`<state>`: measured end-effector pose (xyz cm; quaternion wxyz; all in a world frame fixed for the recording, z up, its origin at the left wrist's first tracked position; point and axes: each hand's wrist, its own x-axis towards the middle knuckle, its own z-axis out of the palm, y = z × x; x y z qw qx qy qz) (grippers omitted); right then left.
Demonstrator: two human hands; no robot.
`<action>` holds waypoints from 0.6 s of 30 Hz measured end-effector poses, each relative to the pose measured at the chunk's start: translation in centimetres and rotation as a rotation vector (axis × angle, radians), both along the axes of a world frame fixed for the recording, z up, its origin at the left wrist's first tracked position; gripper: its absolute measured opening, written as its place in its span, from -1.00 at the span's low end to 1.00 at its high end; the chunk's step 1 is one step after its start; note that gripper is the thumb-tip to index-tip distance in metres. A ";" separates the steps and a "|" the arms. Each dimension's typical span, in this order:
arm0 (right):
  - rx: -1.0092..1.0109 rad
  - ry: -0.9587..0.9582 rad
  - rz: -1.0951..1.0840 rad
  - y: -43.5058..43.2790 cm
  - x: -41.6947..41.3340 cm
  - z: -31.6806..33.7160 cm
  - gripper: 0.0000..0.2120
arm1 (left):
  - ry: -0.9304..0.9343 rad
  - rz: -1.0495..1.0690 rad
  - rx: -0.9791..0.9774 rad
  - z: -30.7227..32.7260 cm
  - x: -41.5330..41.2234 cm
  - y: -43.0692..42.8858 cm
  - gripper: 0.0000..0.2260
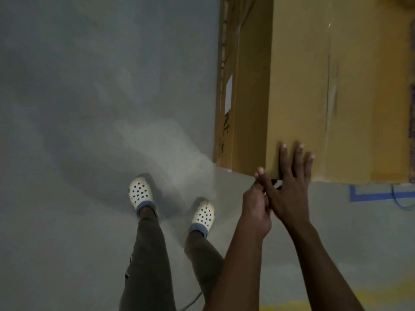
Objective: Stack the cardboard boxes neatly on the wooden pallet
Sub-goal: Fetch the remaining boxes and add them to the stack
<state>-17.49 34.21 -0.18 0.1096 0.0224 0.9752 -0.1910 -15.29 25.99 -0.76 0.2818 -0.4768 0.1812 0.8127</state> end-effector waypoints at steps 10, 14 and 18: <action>0.390 0.037 0.201 -7.8 -1.3 3.2 -0.32 | -0.122 -0.195 -0.181 3.6 -2.6 -7.9 -0.72; 0.385 0.002 0.328 -14.5 -5.9 2.8 -0.36 | -0.111 -0.190 -0.236 3.2 -5.7 -13.9 -0.67; 0.379 -0.067 0.491 -20.3 -13.7 0.9 -0.35 | -0.107 -0.073 -0.265 1.1 -10.2 -18.8 -0.66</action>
